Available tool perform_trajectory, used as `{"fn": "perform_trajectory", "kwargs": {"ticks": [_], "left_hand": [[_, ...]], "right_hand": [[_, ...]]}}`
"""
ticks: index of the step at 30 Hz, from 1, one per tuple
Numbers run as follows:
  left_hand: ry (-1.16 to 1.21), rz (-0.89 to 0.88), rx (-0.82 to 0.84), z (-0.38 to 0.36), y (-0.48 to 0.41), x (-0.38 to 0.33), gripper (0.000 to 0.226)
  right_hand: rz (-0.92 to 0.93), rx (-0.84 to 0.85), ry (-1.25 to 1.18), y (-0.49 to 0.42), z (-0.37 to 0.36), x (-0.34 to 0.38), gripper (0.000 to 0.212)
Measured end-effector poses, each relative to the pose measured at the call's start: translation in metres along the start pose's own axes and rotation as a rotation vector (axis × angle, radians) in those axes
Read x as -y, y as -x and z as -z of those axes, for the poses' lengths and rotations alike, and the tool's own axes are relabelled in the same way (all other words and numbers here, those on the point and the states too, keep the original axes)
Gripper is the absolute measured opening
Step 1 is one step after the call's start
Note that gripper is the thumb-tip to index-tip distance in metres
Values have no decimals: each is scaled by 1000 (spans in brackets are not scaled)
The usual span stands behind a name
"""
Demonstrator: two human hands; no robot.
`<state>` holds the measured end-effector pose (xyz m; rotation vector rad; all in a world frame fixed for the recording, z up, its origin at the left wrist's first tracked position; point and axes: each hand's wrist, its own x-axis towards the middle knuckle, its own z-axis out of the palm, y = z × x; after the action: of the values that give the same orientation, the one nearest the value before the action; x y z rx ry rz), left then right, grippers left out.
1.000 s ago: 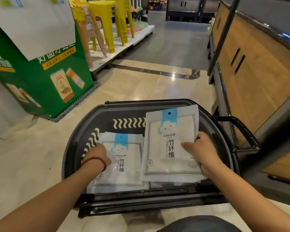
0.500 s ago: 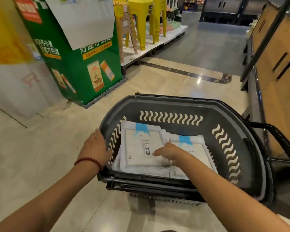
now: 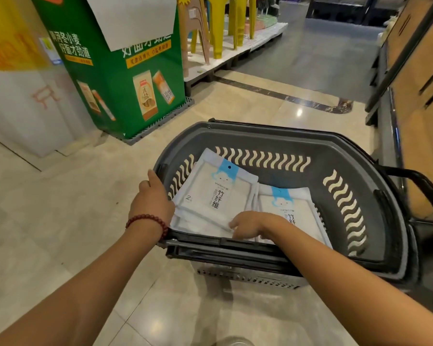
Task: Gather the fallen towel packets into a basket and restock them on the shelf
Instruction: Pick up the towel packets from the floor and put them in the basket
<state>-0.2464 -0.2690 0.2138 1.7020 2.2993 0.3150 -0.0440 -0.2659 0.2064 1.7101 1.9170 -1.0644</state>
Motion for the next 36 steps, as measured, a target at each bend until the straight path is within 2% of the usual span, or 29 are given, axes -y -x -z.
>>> {"fn": "perform_trajectory", "kwargs": {"ticks": [2,4,5,6,8,9,11,15,19,22,25,27,29,32,34,36], "left_hand": [[3,1,0,-1,2,0,75],[8,5,-1,0,4,-2,74],[11,7,-2,1,4,-3,73],[14,9,-1,1,4,-3,72],[19,12,-3,2,4,-4,73],[23,13,-6,1,4,-4,73],[30,9,-15,1,4,-3,71],[36,4,-38,0,2,-2,70],[54,18,-28,-1,3,-1,68],[-6,-33,-50,4,5,-2,58],[-140,-253,-140,13,15,-6,57],[-53,-431,-126,18,30,-19,53],[60,-585,23,17,53,-40,53],[-39,-641,378,5,82,-75,87],[-267,-708,472,-9,92,-89,96],[-395,-775,416,-20,97,-94,84]], "right_hand": [[19,-55,127,-2,-1,-3,20],[0,-250,154,-2,-1,0,18],[15,-348,128,-5,-1,1,29],[49,-369,98,-9,-2,1,48],[132,-217,96,-17,-7,3,79],[152,-126,154,-19,-9,5,84],[171,-11,264,-22,-10,3,81],[232,158,233,-19,-3,-7,61],[251,207,230,-15,-2,-12,54],[291,32,202,-3,4,-5,45],[295,-275,53,29,11,-11,40],[307,-374,-58,59,10,-29,42],[264,-404,-89,90,5,-55,56],[90,-396,65,130,-11,-99,85],[31,-450,231,144,-25,-119,76],[41,-592,358,145,-39,-130,55]]}}
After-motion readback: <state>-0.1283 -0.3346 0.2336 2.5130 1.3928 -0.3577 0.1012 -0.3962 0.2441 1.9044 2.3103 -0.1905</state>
